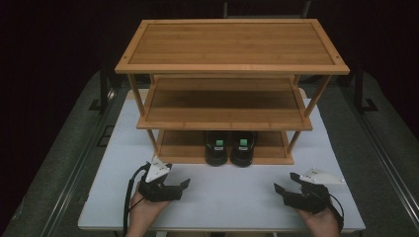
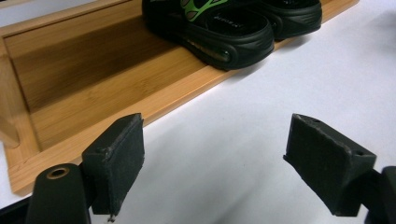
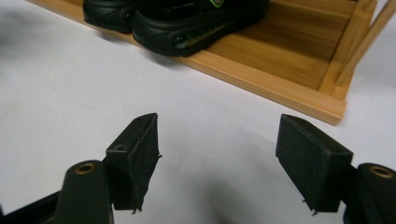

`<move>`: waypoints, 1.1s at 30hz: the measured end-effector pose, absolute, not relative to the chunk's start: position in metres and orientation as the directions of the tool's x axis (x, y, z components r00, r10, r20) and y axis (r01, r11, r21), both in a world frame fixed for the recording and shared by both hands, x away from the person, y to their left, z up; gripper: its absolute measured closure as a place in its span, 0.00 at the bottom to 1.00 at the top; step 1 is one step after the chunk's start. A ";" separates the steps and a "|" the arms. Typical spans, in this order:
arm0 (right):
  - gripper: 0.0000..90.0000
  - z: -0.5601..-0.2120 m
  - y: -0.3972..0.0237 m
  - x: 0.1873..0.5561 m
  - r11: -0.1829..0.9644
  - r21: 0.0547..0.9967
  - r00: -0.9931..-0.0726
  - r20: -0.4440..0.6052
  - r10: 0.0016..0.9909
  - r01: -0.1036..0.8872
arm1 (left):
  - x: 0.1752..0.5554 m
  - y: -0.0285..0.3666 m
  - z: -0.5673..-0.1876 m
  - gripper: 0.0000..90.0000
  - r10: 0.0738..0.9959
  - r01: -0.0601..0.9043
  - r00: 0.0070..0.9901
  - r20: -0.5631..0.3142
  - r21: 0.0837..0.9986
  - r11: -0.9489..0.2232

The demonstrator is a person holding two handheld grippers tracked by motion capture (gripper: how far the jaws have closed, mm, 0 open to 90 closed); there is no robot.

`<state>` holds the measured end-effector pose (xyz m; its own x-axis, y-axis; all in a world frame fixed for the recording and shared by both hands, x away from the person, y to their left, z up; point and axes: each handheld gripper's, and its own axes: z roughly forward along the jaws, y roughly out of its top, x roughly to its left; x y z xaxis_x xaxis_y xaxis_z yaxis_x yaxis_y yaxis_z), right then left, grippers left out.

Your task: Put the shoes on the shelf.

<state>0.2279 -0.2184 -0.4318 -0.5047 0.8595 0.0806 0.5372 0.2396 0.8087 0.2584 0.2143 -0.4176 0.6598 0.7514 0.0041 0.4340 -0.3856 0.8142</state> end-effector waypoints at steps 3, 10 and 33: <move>0.32 -0.433 -0.222 0.225 0.240 0.807 -0.498 0.077 0.864 0.540 | 0.257 0.217 -0.418 0.20 0.754 0.436 0.657 -0.001 0.817 -0.379; 0.32 -0.434 -0.228 0.220 0.243 0.805 -0.495 0.072 0.866 0.541 | 0.255 0.224 -0.419 0.19 0.758 0.441 0.652 -0.003 0.815 -0.376; 0.31 -0.437 -0.242 0.203 0.243 0.808 -0.480 0.056 0.875 0.537 | 0.244 0.244 -0.420 0.17 0.764 0.452 0.645 -0.010 0.811 -0.371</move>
